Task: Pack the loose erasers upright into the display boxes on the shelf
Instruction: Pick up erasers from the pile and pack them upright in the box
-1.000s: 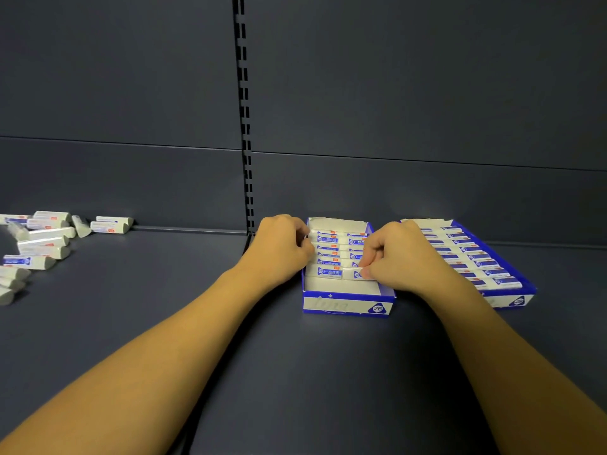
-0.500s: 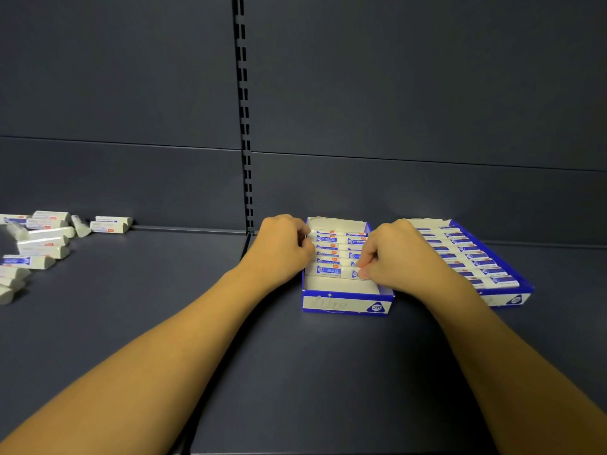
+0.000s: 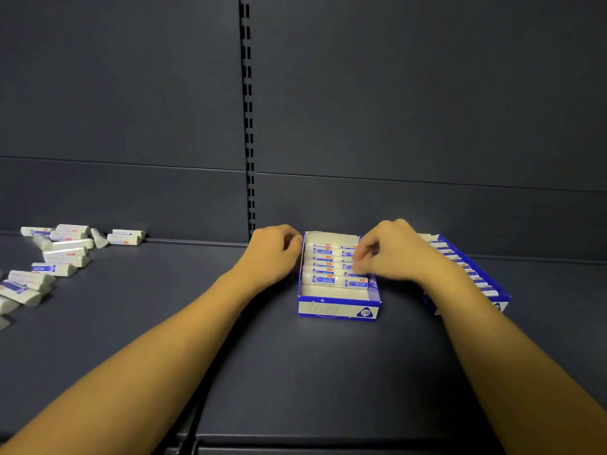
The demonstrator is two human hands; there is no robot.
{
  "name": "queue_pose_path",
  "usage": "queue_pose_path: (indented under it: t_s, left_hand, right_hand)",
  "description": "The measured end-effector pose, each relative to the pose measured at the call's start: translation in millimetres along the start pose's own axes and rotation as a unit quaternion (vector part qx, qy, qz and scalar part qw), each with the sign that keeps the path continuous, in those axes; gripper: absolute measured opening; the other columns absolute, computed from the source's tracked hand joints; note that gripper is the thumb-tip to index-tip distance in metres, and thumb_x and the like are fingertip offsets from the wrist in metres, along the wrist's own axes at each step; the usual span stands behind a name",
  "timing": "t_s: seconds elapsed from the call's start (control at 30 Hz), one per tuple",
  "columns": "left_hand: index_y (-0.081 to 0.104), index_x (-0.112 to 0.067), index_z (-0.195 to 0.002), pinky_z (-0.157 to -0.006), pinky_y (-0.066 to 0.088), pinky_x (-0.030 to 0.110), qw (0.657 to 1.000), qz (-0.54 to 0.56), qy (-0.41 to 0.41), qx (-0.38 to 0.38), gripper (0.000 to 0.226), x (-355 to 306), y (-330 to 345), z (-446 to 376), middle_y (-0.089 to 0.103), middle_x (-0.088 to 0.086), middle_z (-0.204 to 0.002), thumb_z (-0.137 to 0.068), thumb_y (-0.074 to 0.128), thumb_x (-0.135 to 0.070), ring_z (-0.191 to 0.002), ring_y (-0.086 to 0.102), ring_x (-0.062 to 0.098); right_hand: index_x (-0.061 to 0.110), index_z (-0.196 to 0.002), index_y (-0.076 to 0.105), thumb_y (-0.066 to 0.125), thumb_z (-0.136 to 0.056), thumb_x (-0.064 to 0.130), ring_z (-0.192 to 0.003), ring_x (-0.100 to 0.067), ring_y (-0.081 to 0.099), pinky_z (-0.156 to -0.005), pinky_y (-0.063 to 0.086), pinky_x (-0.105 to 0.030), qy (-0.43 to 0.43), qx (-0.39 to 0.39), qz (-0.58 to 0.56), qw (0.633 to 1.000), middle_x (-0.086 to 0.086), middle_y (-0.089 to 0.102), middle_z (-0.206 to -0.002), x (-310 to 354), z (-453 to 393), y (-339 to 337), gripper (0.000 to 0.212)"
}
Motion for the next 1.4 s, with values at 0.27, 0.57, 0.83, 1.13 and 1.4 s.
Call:
queue_pose_path:
  t_s: [0.27,0.57,0.83,1.13,1.4]
  left_hand:
    - [0.054,-0.006,-0.069,-0.061,0.042,0.034,0.977,-0.195,-0.054,0.06,0.023,21,-56,1,0.056,0.01,-0.068,-0.09,0.049,-0.015,-0.068,0.052,0.032]
    - [0.062,-0.008,-0.08,-0.064,0.05,0.033,0.917,-0.37,-0.148,0.03,0.033,26,-126,64,0.057,0.008,-0.079,-0.096,0.048,-0.033,-0.07,0.059,0.03]
    - [0.059,-0.014,-0.081,-0.062,0.045,0.031,0.884,-0.401,-0.24,-0.009,0.028,50,-209,128,0.056,0.004,-0.077,-0.094,0.046,-0.035,-0.069,0.057,0.026]
    - [0.047,-0.013,-0.062,-0.055,0.036,0.029,0.884,-0.376,-0.274,-0.046,0.038,110,-293,202,0.048,0.002,-0.064,-0.096,0.043,-0.03,-0.057,0.044,0.021]
    - [0.047,-0.013,-0.067,-0.058,0.04,0.032,0.884,-0.394,-0.25,-0.025,0.032,151,-364,245,0.048,0.003,-0.069,-0.096,0.049,-0.027,-0.061,0.047,0.023]
  right_hand:
    - [0.026,-0.074,0.073,0.062,-0.083,0.02,-0.082,-0.019,0.067,-0.079,0.06,-0.042,0.0,-0.033,0.067,0.997,0.005,0.072,-0.085,-9,-23,-32,0.015]
    - [0.017,-0.093,0.069,0.061,-0.081,0.022,-0.084,-0.029,0.065,-0.068,0.05,-0.033,-0.139,-0.038,0.131,0.981,-0.005,0.067,-0.095,96,-36,-14,0.015]
    - [0.012,-0.097,0.063,0.056,-0.084,0.014,-0.075,-0.026,0.056,-0.065,0.044,-0.031,-0.171,0.031,0.153,0.973,-0.004,0.055,-0.088,178,-19,20,0.015]
    - [0.012,-0.097,0.064,0.053,-0.082,0.013,-0.069,-0.02,0.054,-0.061,0.043,-0.028,-0.2,0.031,0.148,0.968,-0.002,0.055,-0.084,300,4,56,0.018]
    - [0.016,-0.091,0.057,0.057,-0.086,0.022,-0.082,-0.028,0.057,-0.072,0.046,-0.033,-0.196,0.017,0.132,0.972,-0.004,0.055,-0.092,400,29,83,0.008]
Point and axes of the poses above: each hand's wrist, its own z-axis away from the middle knuckle, its own y-axis out of the palm, x = y × z, the point moved 2 cm from there along -z, towards the middle knuckle
